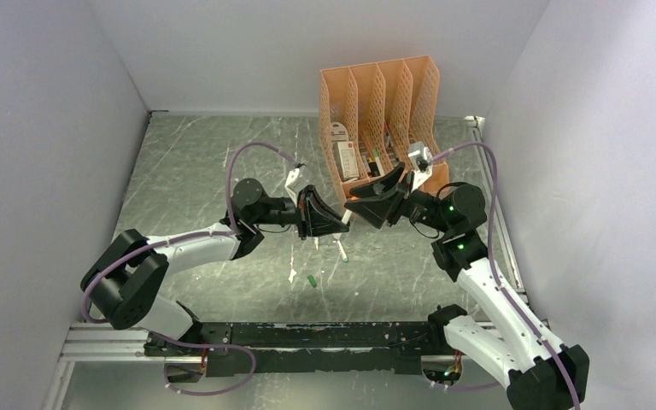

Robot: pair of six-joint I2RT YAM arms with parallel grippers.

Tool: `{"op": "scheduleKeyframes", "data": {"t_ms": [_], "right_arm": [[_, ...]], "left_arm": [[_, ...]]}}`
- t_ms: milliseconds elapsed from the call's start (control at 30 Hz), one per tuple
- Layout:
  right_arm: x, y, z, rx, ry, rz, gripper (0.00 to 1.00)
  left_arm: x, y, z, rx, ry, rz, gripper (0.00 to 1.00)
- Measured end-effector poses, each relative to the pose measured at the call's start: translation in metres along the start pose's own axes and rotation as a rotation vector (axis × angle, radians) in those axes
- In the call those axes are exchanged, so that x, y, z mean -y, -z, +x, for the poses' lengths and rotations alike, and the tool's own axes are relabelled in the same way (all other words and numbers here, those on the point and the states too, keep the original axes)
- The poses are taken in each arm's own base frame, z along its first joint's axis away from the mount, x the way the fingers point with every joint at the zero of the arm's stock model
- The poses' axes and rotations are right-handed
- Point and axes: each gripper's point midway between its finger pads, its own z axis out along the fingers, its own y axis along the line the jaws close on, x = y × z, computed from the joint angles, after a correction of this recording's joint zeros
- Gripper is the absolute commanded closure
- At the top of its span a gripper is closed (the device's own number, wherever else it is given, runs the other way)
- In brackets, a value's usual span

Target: Insert the pens into the pen caps

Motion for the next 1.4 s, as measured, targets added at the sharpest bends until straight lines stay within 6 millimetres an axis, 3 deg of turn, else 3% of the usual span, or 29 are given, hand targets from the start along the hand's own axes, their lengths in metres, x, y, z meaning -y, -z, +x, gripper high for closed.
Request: {"op": "scheduleKeyframes", "data": {"t_ms": [300, 600, 700, 1400], "right_arm": [[0.005, -0.001, 0.001, 0.007, 0.003, 0.013, 0.53], [0.009, 0.002, 0.002, 0.041, -0.027, 0.048, 0.47], [0.006, 0.002, -0.006, 0.072, -0.022, 0.049, 0.46], [0.010, -0.003, -0.004, 0.079, -0.059, 0.029, 0.53]], "left_arm": [[0.000, 0.000, 0.001, -0.001, 0.019, -0.001, 0.93], [0.002, 0.000, 0.002, -0.007, 0.005, 0.018, 0.93], [0.003, 0.000, 0.004, -0.012, 0.003, 0.029, 0.93], [0.006, -0.002, -0.003, 0.023, -0.010, 0.052, 0.93]]}}
